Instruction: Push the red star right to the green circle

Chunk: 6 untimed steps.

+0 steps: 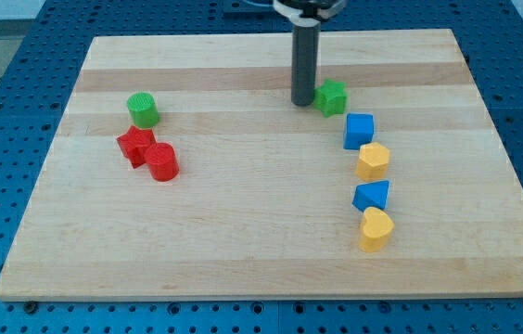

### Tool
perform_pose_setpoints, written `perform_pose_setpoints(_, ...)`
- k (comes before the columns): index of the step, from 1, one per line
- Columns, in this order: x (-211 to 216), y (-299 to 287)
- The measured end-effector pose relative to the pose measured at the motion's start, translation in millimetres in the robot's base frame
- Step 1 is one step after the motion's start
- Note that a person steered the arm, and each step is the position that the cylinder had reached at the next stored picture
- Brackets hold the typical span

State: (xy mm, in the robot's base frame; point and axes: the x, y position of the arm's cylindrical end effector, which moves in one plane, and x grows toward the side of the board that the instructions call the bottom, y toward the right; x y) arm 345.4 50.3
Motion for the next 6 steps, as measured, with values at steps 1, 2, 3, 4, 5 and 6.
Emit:
perform_pose_setpoints(1,0.0,20.2)
perform_pose_setpoints(2,0.0,25.9)
perform_pose_setpoints(3,49.0,-63.2)
perform_pose_setpoints(4,142.3,-128.3)
perform_pose_setpoints(5,168.5,-225.9)
perform_pose_setpoints(6,143.7,-290.7)
